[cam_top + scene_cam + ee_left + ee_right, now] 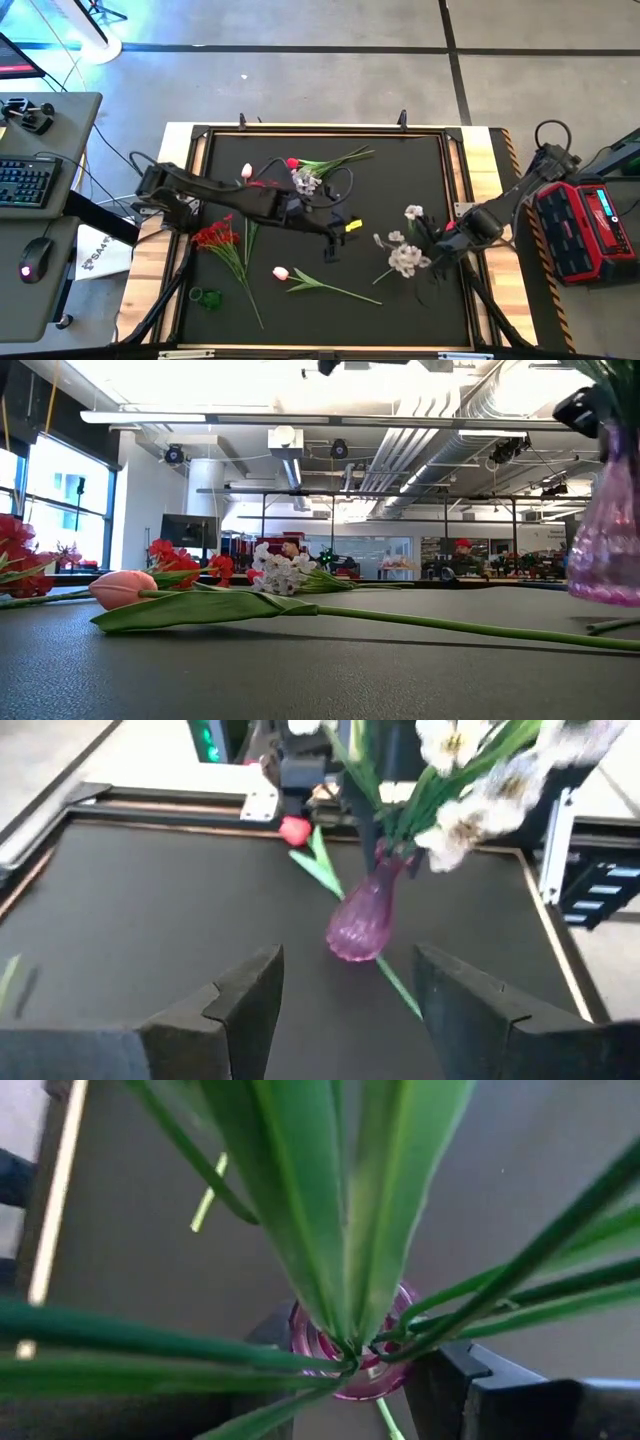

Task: Sort flowers into vase by color
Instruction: Adjust the pink vase

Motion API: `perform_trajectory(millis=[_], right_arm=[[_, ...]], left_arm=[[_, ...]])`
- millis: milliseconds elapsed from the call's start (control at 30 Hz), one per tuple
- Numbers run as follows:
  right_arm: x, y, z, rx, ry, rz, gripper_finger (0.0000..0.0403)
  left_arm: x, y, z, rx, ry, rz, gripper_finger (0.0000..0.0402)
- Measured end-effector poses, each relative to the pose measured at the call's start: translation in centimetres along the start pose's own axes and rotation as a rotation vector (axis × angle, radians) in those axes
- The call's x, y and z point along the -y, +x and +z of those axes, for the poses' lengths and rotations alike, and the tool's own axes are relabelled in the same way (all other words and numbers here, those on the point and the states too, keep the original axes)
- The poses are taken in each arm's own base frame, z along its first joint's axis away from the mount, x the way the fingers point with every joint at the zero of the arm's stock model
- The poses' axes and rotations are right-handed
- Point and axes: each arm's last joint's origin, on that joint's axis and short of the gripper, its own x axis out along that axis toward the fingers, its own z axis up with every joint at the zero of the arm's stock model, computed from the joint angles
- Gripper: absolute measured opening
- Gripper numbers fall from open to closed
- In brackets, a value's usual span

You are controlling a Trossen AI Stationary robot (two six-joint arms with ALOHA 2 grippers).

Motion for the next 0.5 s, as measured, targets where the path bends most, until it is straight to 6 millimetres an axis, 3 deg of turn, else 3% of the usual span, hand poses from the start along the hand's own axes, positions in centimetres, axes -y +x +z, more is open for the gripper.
perform_trajectory(millis=[167, 333, 500], right_arm=[[0.0, -1.6, 0.4, -0.066, 0.027, 0.024, 0.0122], [-0.1, -2.0, -1.3, -0.275, 0.078, 0.068, 0.0122], [0.1, -1.6, -2.6, -0.360, 0.093, 0.026, 0.0122]], left_arm=[[-0.5, -1.0, 0.0, -0.037, 0.007, 0.021, 0.0206], [-0.1, -0.3, -0.8, -0.039, 0.010, 0.001, 0.0206], [0.2, 0.7, -1.6, -0.012, -0.005, -0.040, 0.0206]])
